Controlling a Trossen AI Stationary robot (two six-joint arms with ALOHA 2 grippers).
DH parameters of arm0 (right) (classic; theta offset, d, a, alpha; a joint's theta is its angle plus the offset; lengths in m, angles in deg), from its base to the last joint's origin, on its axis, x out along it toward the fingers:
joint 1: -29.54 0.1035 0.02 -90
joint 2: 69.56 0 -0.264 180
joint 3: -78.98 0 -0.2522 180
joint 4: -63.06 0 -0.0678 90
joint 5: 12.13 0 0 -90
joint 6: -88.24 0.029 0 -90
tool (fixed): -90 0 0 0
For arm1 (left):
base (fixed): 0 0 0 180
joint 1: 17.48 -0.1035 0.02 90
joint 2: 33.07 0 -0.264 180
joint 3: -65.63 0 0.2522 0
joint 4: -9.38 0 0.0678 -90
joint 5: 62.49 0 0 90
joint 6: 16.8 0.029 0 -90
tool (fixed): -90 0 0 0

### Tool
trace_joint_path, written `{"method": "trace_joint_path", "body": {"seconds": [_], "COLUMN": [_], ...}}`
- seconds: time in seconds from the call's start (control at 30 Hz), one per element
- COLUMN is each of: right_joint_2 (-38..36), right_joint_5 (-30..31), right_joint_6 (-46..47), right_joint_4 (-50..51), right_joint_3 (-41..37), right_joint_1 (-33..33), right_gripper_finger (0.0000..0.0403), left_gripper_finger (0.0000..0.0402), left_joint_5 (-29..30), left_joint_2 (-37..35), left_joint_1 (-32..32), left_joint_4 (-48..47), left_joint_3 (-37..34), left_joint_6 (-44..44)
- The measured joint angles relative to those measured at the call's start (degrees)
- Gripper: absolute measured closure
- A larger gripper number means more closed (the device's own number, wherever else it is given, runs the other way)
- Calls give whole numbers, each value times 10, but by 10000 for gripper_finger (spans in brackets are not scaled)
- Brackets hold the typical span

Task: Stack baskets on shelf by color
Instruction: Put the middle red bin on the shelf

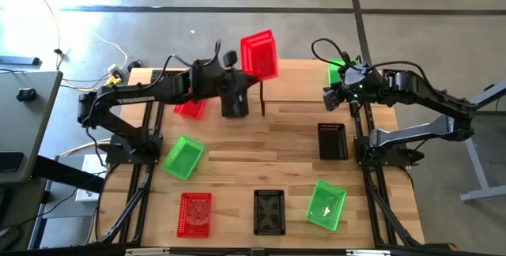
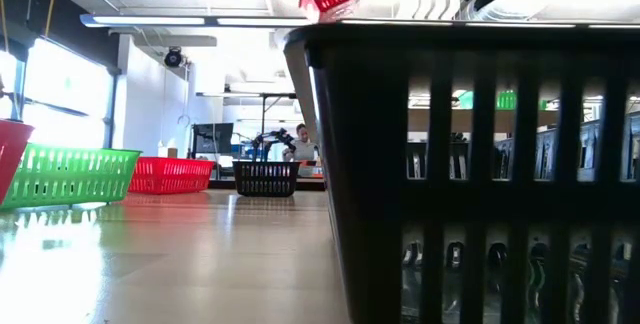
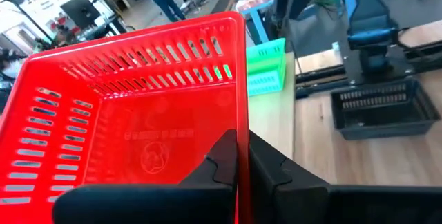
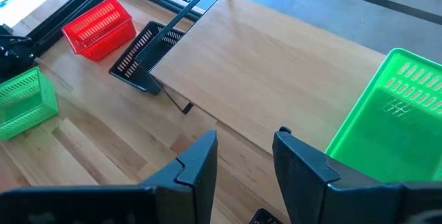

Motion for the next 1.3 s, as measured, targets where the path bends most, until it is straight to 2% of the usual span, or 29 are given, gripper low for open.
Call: {"method": "trace_joint_path", "body": {"seconds": [0.2, 0.6, 1.0, 1.3], "right_joint_2": [0, 0, 0, 0], "right_joint_5": [2, 1, -2, -6], "right_joint_6": [-4, -4, 1, 1], "right_joint_4": [0, 0, 0, 1], "right_joint_3": [0, 0, 0, 0], "right_joint_1": [0, 0, 0, 0], "right_gripper_finger": [276, 276, 276, 276], "left_gripper_finger": [401, 401, 401, 401], "left_joint_5": [-5, -10, -31, -25], "left_joint_2": [70, 171, 210, 237], "left_joint_1": [-4, -4, -3, -3], "left_joint_4": [-24, -44, -49, -49], "left_joint_3": [50, 86, 86, 86], "left_joint_6": [2, 1, -42, -45]}}
